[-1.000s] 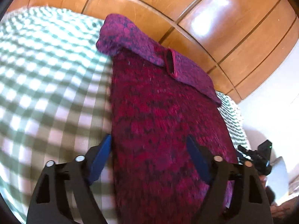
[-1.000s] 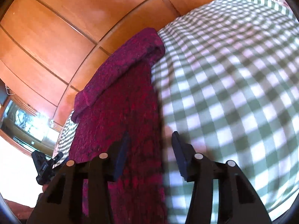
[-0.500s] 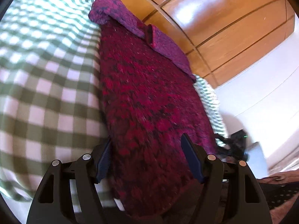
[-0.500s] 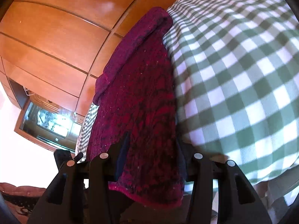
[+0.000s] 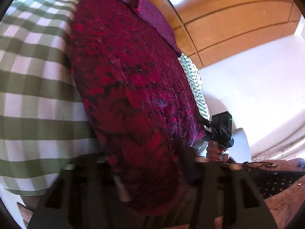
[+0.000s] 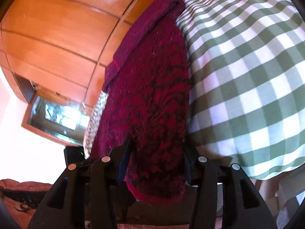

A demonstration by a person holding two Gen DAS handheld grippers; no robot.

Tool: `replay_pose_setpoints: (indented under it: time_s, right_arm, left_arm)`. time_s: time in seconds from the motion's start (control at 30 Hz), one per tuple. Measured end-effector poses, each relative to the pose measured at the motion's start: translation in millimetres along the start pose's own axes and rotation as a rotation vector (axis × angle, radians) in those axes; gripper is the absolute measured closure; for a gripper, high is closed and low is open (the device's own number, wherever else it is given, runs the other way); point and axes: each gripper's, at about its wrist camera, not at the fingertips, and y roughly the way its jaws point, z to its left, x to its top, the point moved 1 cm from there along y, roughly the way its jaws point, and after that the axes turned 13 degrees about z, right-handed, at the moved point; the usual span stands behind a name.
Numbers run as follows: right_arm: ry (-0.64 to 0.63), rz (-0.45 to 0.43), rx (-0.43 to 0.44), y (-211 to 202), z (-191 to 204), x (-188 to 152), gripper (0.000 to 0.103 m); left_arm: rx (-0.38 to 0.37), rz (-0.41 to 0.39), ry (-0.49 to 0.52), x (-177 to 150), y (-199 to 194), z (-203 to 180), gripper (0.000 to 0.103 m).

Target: Fold small clothes

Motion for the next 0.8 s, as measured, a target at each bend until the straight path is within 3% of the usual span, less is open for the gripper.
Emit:
replay_pose_setpoints:
  time_s: [0.07,0.17,0.33,0.57,0.8]
  right_arm:
    - [0.025,0.0,-0.007,1,-2,2,0.078]
    - [0.038,-0.033,0.077,-6,0,7,0.082]
    - [-0.071,-0.135,0.22,-36,30,14,0.085]
    - [-0.22,-0.258,0.424,-76,65,7,0.086]
    - [-0.401,-0.305,0.658,-112,86,-26,0.086]
  left_arm:
    - [-0.004,-0.035,0.017,4,-6,-8,0.081]
    - [0.012,-0.084,0.084,8,-18,-29,0.083]
    - [-0.032,-0.197,0.164,12,-46,-59,0.086]
    - [-0.18,-0.317,0.22,6,-81,-91,0.087]
    - [-0.422,-0.307,0.312,-18,-120,-125,0.087]
